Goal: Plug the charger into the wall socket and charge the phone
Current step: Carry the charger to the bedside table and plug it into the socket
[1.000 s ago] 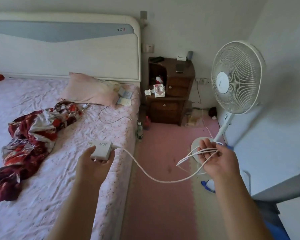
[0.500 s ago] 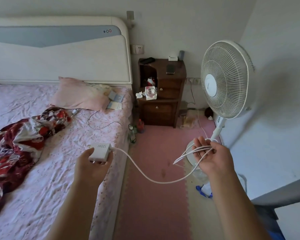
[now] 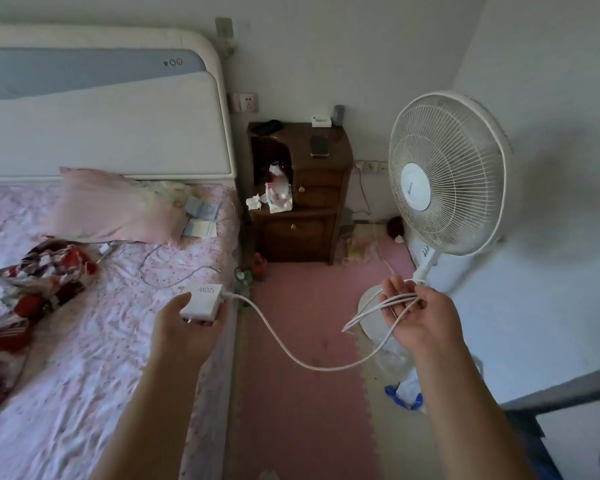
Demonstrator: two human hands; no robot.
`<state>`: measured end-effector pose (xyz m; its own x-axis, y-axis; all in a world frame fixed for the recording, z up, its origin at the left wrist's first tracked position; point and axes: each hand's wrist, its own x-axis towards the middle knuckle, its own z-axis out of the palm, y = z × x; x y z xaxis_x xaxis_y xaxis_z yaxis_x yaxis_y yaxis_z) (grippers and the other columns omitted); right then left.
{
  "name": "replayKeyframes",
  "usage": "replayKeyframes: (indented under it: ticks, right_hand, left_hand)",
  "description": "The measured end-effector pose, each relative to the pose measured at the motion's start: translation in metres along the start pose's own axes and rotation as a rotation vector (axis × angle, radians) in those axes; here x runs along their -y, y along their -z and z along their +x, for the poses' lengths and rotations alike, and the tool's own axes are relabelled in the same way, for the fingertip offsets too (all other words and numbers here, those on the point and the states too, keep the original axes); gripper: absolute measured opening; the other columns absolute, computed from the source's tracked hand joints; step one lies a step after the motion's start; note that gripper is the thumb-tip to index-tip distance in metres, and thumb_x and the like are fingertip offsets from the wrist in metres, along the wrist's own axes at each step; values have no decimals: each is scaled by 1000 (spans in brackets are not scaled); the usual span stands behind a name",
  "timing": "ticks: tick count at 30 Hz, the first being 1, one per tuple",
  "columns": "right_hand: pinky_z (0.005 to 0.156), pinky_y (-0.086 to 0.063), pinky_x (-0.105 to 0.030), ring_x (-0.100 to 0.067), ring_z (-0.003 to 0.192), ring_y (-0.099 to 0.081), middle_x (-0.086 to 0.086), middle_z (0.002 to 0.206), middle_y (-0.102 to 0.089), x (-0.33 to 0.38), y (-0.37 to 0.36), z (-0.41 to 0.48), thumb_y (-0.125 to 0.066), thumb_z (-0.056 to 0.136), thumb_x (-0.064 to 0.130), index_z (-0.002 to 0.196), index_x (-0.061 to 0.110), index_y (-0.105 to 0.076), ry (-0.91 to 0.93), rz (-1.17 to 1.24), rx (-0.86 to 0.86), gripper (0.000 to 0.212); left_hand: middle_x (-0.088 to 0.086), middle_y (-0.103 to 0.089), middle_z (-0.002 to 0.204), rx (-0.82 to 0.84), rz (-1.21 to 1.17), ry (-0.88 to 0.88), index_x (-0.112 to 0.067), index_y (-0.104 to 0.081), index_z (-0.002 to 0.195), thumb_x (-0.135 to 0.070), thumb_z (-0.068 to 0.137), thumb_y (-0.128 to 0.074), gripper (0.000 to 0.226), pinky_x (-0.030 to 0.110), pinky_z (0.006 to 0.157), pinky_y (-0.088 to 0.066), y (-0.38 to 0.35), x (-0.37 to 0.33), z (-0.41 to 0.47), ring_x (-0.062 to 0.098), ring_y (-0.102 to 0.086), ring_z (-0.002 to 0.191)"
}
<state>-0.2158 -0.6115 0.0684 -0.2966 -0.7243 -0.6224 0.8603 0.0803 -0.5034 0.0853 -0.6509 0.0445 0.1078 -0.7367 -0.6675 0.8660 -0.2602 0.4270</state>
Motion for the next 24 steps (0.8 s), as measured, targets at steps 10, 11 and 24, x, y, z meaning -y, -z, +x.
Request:
replayKeyframes:
  ticks: [10, 11, 24]
  right_hand:
    - [90, -50, -39, -24, 92, -66, -8, 87, -66, -25, -74, 31, -38, 98, 13, 91, 5, -56, 61, 38, -44, 21]
    - [91, -49, -39, -24, 92, -66, -7, 87, -66, -26, -78, 33, -38, 98, 13, 90, 6, -56, 65, 35, -48, 20]
    - [86, -49, -39, -24, 96, -64, -7, 92, -66, -28, -132, 79, -39, 98, 12, 90, 7, -55, 40, -22, -14, 18]
  left_hand:
    - [19, -56, 115, 51, 65, 47, -4, -41, 127, -16, 95, -43, 34, 46, 104, -43, -45, -58, 74, 34, -55, 110]
    - [19, -56, 113, 51, 69, 51, -5, -42, 126, -17, 95, -43, 33, 45, 105, -42, -48, -62, 77, 34, -54, 111]
    - [18, -55, 100, 12, 82, 42, -3, -40, 119, -14, 97, -40, 25, 44, 108, -39, -86, -79, 116, 32, -56, 94]
